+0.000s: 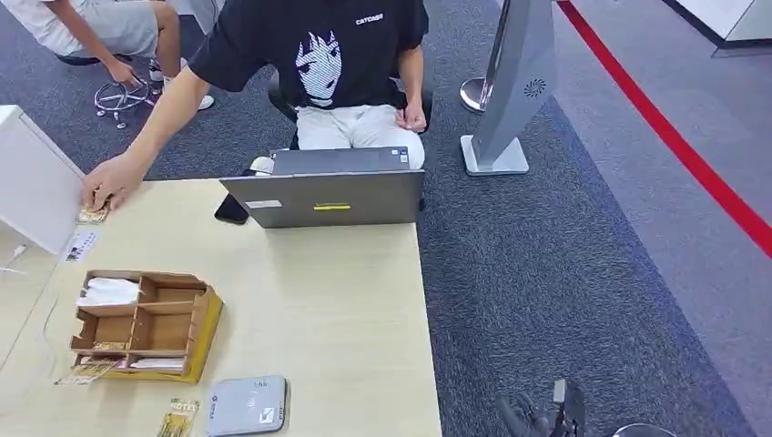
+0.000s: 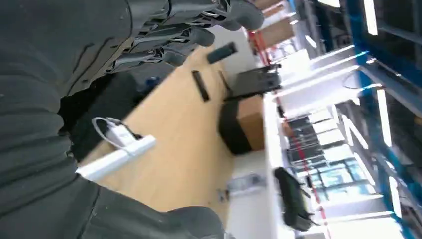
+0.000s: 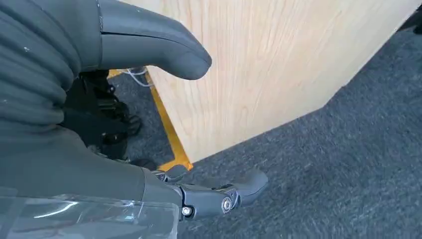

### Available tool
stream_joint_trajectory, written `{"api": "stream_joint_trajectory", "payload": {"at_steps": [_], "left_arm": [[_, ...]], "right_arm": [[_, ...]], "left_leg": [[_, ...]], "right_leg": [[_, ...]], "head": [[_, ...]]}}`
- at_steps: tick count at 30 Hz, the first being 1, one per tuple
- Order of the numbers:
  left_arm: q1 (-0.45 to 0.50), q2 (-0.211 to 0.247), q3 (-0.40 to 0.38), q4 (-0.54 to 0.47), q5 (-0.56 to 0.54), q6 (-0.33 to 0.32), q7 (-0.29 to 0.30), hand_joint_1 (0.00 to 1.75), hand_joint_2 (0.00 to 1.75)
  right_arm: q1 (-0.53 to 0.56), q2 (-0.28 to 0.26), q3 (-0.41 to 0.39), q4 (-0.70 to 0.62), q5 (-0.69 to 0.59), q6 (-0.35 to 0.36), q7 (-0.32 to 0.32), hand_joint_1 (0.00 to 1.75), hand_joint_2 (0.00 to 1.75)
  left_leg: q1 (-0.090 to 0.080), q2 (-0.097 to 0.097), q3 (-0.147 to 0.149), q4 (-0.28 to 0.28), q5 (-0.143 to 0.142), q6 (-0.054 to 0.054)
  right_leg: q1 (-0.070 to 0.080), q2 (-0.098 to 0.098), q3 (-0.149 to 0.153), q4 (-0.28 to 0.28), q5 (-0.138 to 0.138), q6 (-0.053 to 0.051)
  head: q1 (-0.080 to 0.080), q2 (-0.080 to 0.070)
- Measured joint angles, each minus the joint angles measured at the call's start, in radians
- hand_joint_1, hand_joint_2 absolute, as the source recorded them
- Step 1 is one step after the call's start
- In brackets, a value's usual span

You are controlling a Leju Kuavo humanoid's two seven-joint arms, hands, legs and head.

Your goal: Pass the card to the sensor for recognition and then transmit it.

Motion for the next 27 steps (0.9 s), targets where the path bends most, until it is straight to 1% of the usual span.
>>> {"api": "stream_joint_trajectory", "payload": {"at_steps": [1, 2, 4, 5, 6, 9, 11, 12, 13, 14, 16, 18, 19, 20, 21, 22, 23, 24, 25, 26, 27], "left_arm": [[0.002, -0.015, 0.018, 0.004, 0.006, -0.001, 0.005, 0.0, 1.75], [0.003, -0.027, 0.032, 0.006, 0.017, 0.002, 0.025, 0.0, 1.75], [0.008, -0.048, 0.056, 0.031, 0.076, 0.036, 0.128, 0.0, 1.75], [0.013, -0.056, 0.062, 0.057, 0.119, 0.066, 0.181, 0.0, 1.75], [0.019, -0.063, 0.067, 0.083, 0.155, 0.091, 0.212, 0.0, 1.75], [0.041, -0.085, 0.069, 0.184, 0.233, 0.155, 0.271, 0.0, 1.75], [0.05, -0.093, 0.069, 0.263, 0.273, 0.198, 0.334, 0.0, 1.75], [0.052, -0.094, 0.069, 0.296, 0.295, 0.214, 0.355, 0.0, 1.75], [0.054, -0.1, 0.068, 0.327, 0.311, 0.225, 0.362, 1.54, 1.75], [0.058, -0.104, 0.067, 0.353, 0.32, 0.233, 0.37, 1.75, 1.75], [0.065, -0.108, 0.063, 0.396, 0.337, 0.256, 0.419, 1.75, 1.75], [0.069, -0.111, 0.048, 0.446, 0.332, 0.261, 0.473, 1.75, 1.75], [0.069, -0.112, 0.039, 0.471, 0.295, 0.255, 0.496, 1.75, 1.75], [0.069, -0.115, 0.032, 0.504, 0.223, 0.23, 0.53, 1.75, 1.75], [0.069, -0.117, 0.027, 0.536, 0.145, 0.197, 0.566, 1.75, 1.75], [0.069, -0.118, 0.022, 0.57, 0.052, 0.146, 0.612, 1.75, 1.75], [0.07, -0.119, 0.016, 0.606, -0.049, 0.071, 0.656, 1.75, 1.75], [0.073, -0.121, 0.012, 0.634, -0.123, 0.001, 0.689, 1.75, 1.75], [0.08, -0.121, 0.008, 0.657, -0.184, -0.07, 0.719, 1.75, 1.75], [0.087, -0.123, 0.001, 0.677, -0.23, -0.124, 0.737, 1.75, 1.75], [0.094, -0.123, -0.009, 0.702, -0.263, -0.165, 0.756, 1.75, 1.75]], "right_arm": [[0.001, 0.0, 0.0, -0.004, 0.0, 0.0, 0.001, 0.0, 1.75], [0.001, -0.001, 0.0, -0.008, 0.0, 0.001, 0.001, 0.0, 1.75], [0.0, -0.001, 0.0, -0.012, 0.001, 0.003, 0.011, 0.0, 1.75], [0.0, -0.001, 0.0, -0.012, 0.0, 0.007, 0.016, 0.0, 1.75], [0.0, -0.001, 0.0, -0.011, 0.0, 0.012, 0.016, 0.0, 1.75], [-0.009, -0.002, 0.001, -0.007, -0.013, 0.03, 0.019, 0.0, 1.75], [-0.018, -0.003, 0.005, -0.003, -0.012, 0.042, 0.021, 0.0, 1.75], [-0.022, -0.003, 0.008, -0.001, -0.013, 0.046, 0.025, 0.1, 1.75], [-0.024, -0.003, 0.011, 0.002, -0.013, 0.051, 0.026, 1.75, 1.75], [-0.026, -0.003, 0.014, 0.003, -0.013, 0.054, 0.027, 1.75, 1.75], [-0.03, -0.005, 0.021, 0.007, -0.014, 0.057, 0.027, 1.75, 1.75], [-0.033, -0.008, 0.028, 0.009, -0.015, 0.062, 0.022, 1.75, 1.75], [-0.034, -0.009, 0.032, 0.009, -0.016, 0.064, 0.017, 1.75, 1.75], [-0.034, -0.011, 0.034, 0.009, -0.016, 0.064, 0.013, 1.75, 1.75], [-0.034, -0.011, 0.035, 0.009, -0.016, 0.063, 0.01, 1.75, 1.75], [-0.034, -0.012, 0.037, 0.009, -0.017, 0.061, 0.009, 1.75, 1.75], [-0.034, -0.013, 0.039, 0.009, -0.023, 0.055, 0.008, 1.75, 1.75], [-0.034, -0.013, 0.039, 0.007, -0.027, 0.051, 0.007, 1.75, 1.75], [-0.032, -0.014, 0.039, 0.006, -0.029, 0.05, 0.007, 1.75, 1.75], [-0.029, -0.014, 0.039, 0.002, -0.029, 0.046, 0.007, 1.75, 1.75], [-0.026, -0.014, 0.039, -0.003, -0.029, 0.042, 0.007, 1.36, 1.75]], "left_leg": [[0.0, 0.0, 0.0, 0.0, 0.0, 0.0], [0.0, 0.0, 0.0, 0.0, 0.0, 0.0], [0.0, 0.0, 0.001, 0.0, 0.0, 0.0], [0.0, 0.0, 0.001, 0.0, 0.0, 0.0], [0.0, 0.0, 0.001, 0.0, 0.0, 0.0], [0.0, 0.0, 0.001, 0.0, 0.0, 0.0], [-0.001, 0.0, 0.001, 0.0, 0.0, 0.0], [-0.001, 0.0, 0.001, 0.0, 0.0, 0.0], [0.0, 0.0, 0.001, 0.0, 0.0, 0.0], [0.0, 0.0, 0.001, 0.0, 0.0, 0.0], [-0.001, 0.0, 0.001, 0.0, 0.0, 0.0], [-0.001, 0.0, 0.001, 0.0, 0.0, 0.0], [-0.001, 0.0, 0.001, 0.0, 0.0, 0.0], [-0.001, 0.0, 0.001, 0.0, 0.0, 0.0], [-0.001, 0.0, 0.002, 0.0, 0.0, 0.0], [-0.001, 0.0, 0.001, 0.0, 0.0, 0.0], [-0.001, 0.0, 0.001, 0.0, 0.0, 0.0], [-0.001, 0.0, 0.001, 0.0, 0.0, 0.0], [-0.001, 0.0, 0.002, 0.0, 0.0, 0.0], [-0.001, 0.0, 0.002, 0.0, 0.0, 0.0], [-0.001, 0.0, 0.002, 0.0, 0.0, 0.0]], "right_leg": [[0.0, 0.0, 0.0, 0.0, 0.0, 0.0], [0.0, 0.0, 0.001, 0.0, 0.0, 0.0], [0.0, 0.0, 0.002, 0.0, 0.0, 0.0], [0.0, 0.0, 0.002, 0.0, 0.0, 0.0], [0.0, 0.0, 0.002, 0.0, 0.0, 0.0], [0.0, 0.0, 0.002, 0.0, 0.0, 0.0], [-0.001, 0.0, 0.002, 0.0, 0.0, 0.0], [-0.001, 0.0, 0.002, 0.0, 0.0, 0.0], [0.0, 0.0, 0.002, 0.0, 0.0, 0.0], [0.0, 0.0, 0.002, 0.0, 0.0, 0.0], [-0.001, 0.0, 0.002, 0.0, 0.0, 0.0], [-0.001, 0.0, 0.002, 0.0, 0.0, 0.0], [-0.001, 0.0, 0.002, 0.0, 0.0, 0.0], [-0.001, 0.0, 0.002, 0.0, 0.0, 0.0], [-0.001, 0.0, 0.002, 0.0, 0.0, 0.0], [-0.001, 0.0, 0.002, 0.0, 0.0, 0.0], [-0.001, 0.0, 0.002, 0.0, 0.0, 0.0], [-0.001, 0.0, 0.002, 0.0, 0.0, 0.0], [-0.001, 0.0, 0.002, 0.0, 0.0, 0.0], [-0.001, 0.0, 0.002, 0.0, 0.0, 0.0], [-0.001, 0.0, 0.002, 0.0, 0.0, 0.0]], "head": [[0.0, 0.0], [0.0, 0.0], [0.0, 0.0], [0.0, 0.0], [0.0, 0.0], [0.001, 0.0], [0.001, 0.0], [0.0, 0.0], [-0.001, 0.0], [0.001, 0.0], [0.0, 0.0], [0.0, 0.0], [0.0, 0.0], [0.0, 0.0], [0.0, 0.0], [0.001, 0.0], [0.0, 0.0], [0.0, 0.0], [0.0, 0.0], [0.0, 0.0], [0.0, 0.0]]}}
